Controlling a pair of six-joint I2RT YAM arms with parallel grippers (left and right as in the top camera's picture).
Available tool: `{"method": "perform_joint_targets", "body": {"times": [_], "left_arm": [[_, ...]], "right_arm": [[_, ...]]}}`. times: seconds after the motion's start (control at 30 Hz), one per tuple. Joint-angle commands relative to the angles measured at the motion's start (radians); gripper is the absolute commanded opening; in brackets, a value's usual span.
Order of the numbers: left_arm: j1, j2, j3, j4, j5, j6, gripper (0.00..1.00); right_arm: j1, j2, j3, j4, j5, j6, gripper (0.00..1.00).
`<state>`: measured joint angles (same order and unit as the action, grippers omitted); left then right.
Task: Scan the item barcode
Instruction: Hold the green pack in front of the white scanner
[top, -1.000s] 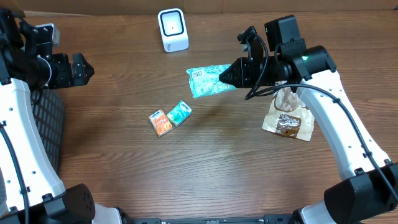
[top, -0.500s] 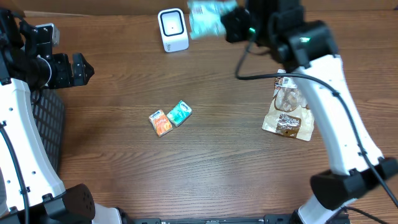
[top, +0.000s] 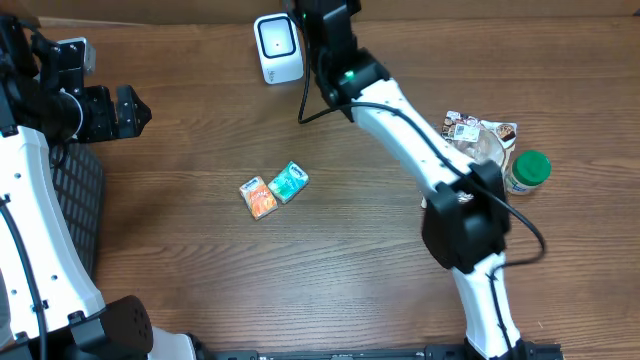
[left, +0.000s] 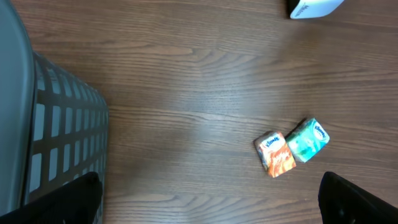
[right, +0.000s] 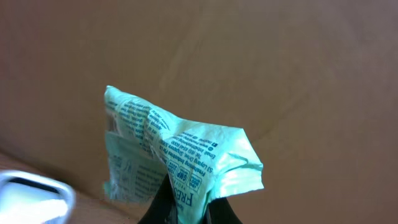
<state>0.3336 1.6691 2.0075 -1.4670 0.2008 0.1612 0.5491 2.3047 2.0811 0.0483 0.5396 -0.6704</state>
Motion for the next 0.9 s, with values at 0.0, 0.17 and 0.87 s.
{"method": "perform_joint_targets", "body": {"times": [0.0,0.17,0.87], "left_arm": [[-0.007,-0.001,0.01,0.002,0.001,0.018,1.0],[-0.007,-0.001,0.01,0.002,0.001,0.018,1.0],[-0.007,-0.001,0.01,0.002,0.001,0.018,1.0]], "right_arm": [[-0.005,0.067,0.015,0.09,0.039,-0.355,0.04],[-0.005,0.149,0.014,0.188,-0.054,-0.531,0.04],[0.002,0.171,0.014,0.101,-0.187,-0.517,0.04]]}}
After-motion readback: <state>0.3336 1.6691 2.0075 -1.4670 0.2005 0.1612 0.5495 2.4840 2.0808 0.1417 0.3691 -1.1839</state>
